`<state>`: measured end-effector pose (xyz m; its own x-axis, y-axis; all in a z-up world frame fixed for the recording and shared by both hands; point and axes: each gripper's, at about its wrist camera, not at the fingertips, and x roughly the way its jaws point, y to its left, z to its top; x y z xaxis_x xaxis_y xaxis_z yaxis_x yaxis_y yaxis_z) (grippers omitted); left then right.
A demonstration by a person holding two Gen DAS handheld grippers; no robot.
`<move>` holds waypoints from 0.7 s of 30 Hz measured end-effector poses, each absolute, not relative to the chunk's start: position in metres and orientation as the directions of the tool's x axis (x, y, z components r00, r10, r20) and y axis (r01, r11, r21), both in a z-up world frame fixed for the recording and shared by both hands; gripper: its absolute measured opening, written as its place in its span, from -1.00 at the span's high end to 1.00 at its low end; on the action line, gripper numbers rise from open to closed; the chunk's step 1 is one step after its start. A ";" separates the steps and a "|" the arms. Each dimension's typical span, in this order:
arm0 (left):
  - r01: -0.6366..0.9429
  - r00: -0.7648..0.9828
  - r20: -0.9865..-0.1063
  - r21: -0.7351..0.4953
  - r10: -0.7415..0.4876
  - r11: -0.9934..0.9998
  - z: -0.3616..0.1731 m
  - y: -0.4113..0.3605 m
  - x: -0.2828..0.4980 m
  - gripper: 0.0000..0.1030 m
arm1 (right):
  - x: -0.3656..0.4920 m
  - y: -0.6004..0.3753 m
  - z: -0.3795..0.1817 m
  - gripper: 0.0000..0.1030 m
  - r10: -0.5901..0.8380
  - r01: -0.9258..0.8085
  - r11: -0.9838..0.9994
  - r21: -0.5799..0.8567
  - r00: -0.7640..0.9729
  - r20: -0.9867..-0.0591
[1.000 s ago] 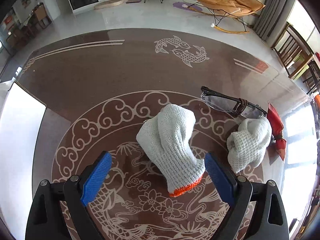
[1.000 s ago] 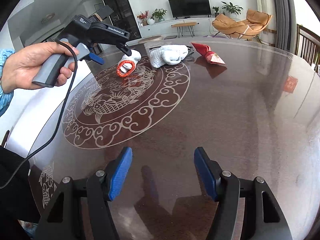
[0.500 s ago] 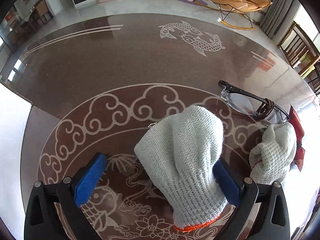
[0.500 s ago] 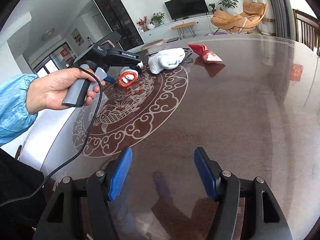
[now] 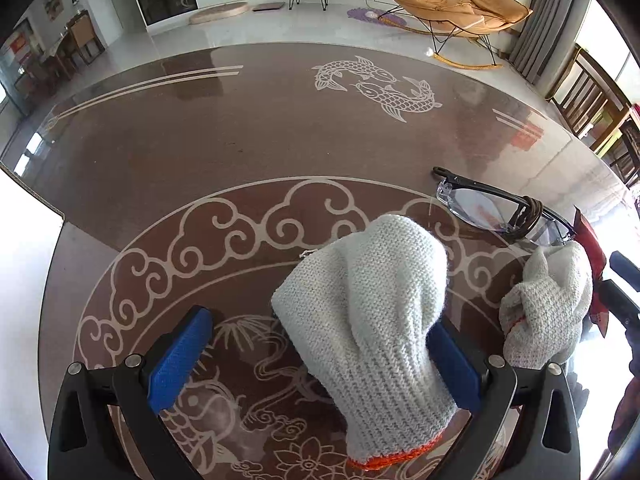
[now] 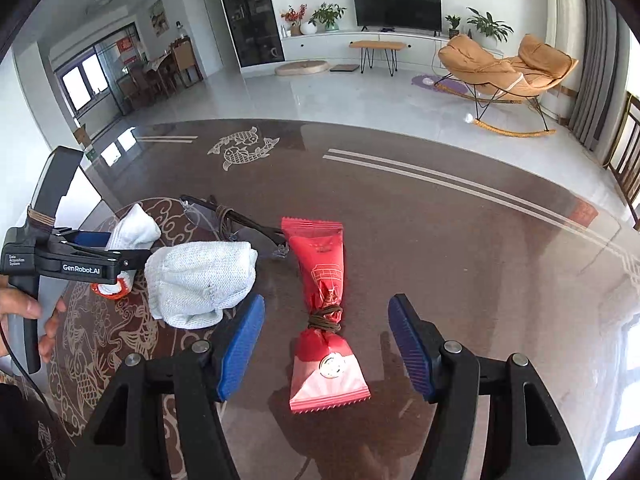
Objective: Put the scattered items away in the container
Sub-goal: 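Close the right tool on the red snack packet while the left tool holds the glove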
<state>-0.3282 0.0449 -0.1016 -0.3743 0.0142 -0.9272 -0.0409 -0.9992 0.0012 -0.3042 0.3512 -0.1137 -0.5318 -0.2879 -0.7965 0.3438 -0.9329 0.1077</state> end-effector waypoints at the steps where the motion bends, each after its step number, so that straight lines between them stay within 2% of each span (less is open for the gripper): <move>1: -0.048 -0.382 -0.924 0.001 0.017 -0.999 -0.103 0.042 -0.327 -1.00 | -0.308 0.347 -0.118 -0.27 -0.291 0.364 -0.926 0.102 -0.516 -0.806; 4: -0.076 -0.400 -0.916 0.001 0.030 -0.997 -0.102 0.041 -0.323 -1.00 | -0.320 0.338 -0.134 -0.22 -0.277 0.384 -0.919 0.091 -0.462 -0.842; 5: -0.083 -0.404 -0.914 0.000 0.033 -0.997 -0.102 0.041 -0.322 -1.00 | -0.320 0.337 -0.136 -0.02 -0.261 0.387 -0.920 0.070 -0.467 -0.845; 6: -0.089 -0.408 -0.912 0.000 0.037 -0.996 -0.100 0.039 -0.324 -1.00 | -0.320 0.335 -0.136 0.34 -0.241 0.384 -0.922 0.046 -0.478 -0.845; 7: -0.098 -0.409 -0.912 0.000 0.040 -0.995 -0.100 0.035 -0.328 -1.00 | -0.319 0.336 -0.135 0.61 -0.214 0.364 -0.931 0.023 -0.494 -0.842; 10: -0.138 -0.423 -0.905 0.004 0.055 -0.990 -0.099 0.030 -0.322 -1.00 | -0.310 0.341 -0.135 0.61 -0.217 0.327 -0.944 0.050 -0.498 -0.840; 13: -0.181 -0.476 -0.876 0.009 0.080 -0.983 -0.094 0.023 -0.304 -0.35 | -0.285 0.345 -0.133 0.61 -0.233 0.310 -0.947 0.080 -0.498 -0.835; 14: -0.212 -0.480 -0.872 0.011 0.094 -0.977 -0.091 0.023 -0.298 0.06 | -0.275 0.346 -0.133 0.61 -0.243 0.309 -0.947 0.092 -0.496 -0.834; 15: -0.240 -0.474 -0.875 0.020 0.098 -0.971 -0.090 0.026 -0.299 0.32 | -0.263 0.345 -0.133 0.61 -0.249 0.312 -0.945 0.098 -0.492 -0.834; 21: -0.339 -0.425 -0.895 0.014 0.139 -0.941 -0.086 0.011 -0.269 0.43 | -0.176 0.344 -0.126 0.61 -0.328 0.319 -0.930 0.183 -0.494 -0.805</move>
